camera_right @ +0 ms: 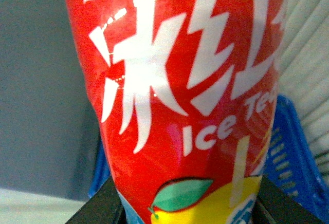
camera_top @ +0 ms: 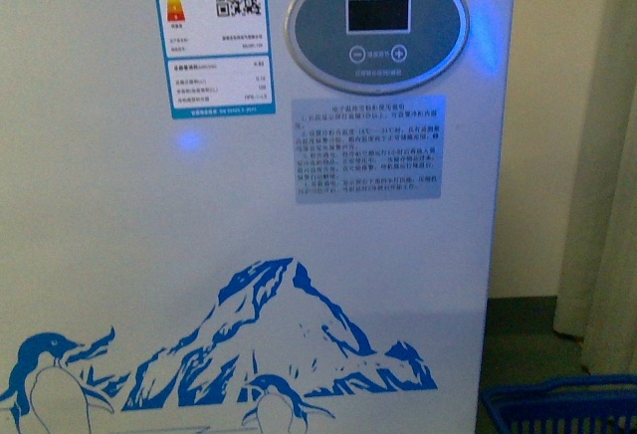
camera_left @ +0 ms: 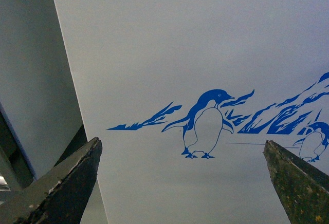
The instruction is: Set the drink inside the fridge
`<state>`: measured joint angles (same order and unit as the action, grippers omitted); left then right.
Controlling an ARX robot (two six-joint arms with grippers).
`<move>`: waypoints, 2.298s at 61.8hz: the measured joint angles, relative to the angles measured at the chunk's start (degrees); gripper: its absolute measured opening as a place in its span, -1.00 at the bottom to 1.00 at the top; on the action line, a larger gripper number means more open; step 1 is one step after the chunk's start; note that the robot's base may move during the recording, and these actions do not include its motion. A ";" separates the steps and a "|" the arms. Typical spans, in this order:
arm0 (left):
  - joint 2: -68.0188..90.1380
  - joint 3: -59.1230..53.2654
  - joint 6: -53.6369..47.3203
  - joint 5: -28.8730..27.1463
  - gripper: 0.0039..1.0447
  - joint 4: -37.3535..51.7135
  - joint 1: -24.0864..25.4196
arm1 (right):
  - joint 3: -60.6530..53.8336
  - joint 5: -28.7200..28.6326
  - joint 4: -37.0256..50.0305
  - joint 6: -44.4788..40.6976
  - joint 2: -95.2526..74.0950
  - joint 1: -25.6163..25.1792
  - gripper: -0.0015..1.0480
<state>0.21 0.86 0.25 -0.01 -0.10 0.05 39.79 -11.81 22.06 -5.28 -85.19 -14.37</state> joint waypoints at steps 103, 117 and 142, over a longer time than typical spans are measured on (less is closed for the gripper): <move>0.00 0.00 0.00 0.00 0.85 0.00 0.00 | -17.88 19.74 -11.52 4.17 67.04 16.39 -0.24; 0.00 0.00 0.00 0.00 0.85 0.00 0.00 | -17.88 19.74 -11.52 4.15 67.04 16.39 -0.24; 0.00 0.00 0.00 0.00 0.85 0.00 0.00 | -18.05 19.74 -11.52 4.13 67.19 16.39 -0.24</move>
<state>0.21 0.86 0.25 -0.01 -0.10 0.05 21.74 7.92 10.55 -1.15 -18.00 2.02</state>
